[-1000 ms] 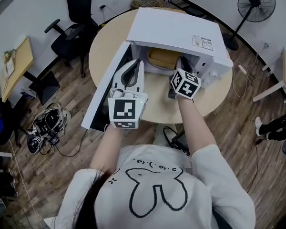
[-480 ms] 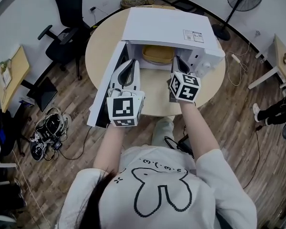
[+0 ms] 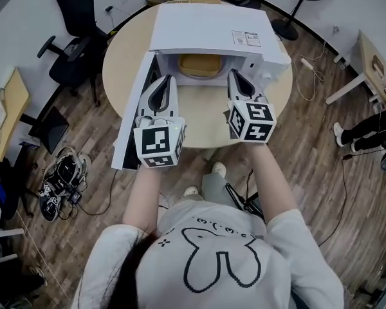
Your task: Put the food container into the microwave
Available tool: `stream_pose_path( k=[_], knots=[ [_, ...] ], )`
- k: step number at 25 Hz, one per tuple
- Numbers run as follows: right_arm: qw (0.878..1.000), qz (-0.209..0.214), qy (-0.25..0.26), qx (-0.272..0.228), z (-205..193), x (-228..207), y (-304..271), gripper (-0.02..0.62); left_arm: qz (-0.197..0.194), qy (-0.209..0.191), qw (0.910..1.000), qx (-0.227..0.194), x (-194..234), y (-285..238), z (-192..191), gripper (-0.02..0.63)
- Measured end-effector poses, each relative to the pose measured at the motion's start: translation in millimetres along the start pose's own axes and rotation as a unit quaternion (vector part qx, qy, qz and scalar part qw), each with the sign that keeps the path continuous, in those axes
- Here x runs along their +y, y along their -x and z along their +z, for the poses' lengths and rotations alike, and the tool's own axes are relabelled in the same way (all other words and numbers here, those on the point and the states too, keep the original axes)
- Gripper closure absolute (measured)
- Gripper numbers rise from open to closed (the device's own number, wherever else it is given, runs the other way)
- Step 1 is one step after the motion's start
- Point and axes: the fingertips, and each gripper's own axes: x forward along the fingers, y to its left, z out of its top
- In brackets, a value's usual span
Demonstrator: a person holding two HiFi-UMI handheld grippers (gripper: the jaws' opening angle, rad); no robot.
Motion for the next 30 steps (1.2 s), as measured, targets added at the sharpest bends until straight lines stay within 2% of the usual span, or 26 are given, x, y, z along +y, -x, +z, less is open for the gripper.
stream_pose_path(
  k=[4, 9, 16, 20, 25, 30],
  knots=[
    [1.0, 0.015, 0.003, -0.006, 16.3, -4.9, 10.4, 0.568, 0.004, -0.002, 1.0, -0.004, -1.5, -1.6, 7.3, 0.597],
    [1.0, 0.019, 0.012, -0.012, 27.6, -21.5, 22.4, 0.568, -0.015, -0.017, 0.9997, -0.014, -11.7, -5.1, 20.6, 0.597],
    [0.999, 0.029, 0.008, -0.026, 55.9, -39.1, 47.4, 0.568, 0.004, -0.014, 0.9997, -0.017, -13.3, -3.6, 33.4, 0.597],
    [0.998, 0.036, 0.037, -0.046, 77.7, -45.4, 65.9, 0.568, 0.014, -0.017, 0.9994, -0.026, -14.8, -0.2, 42.9, 0.597],
    [0.995, 0.043, 0.048, -0.082, 102.0, -46.5, 88.5, 0.568, 0.019, -0.031, 0.9987, -0.034, -15.7, 6.2, 53.6, 0.597],
    [0.988, 0.043, 0.108, -0.101, 115.0, -39.3, 103.3, 0.568, 0.02, -0.064, 0.9969, -0.042, -14.2, 11.5, 63.5, 0.597]
  ],
)
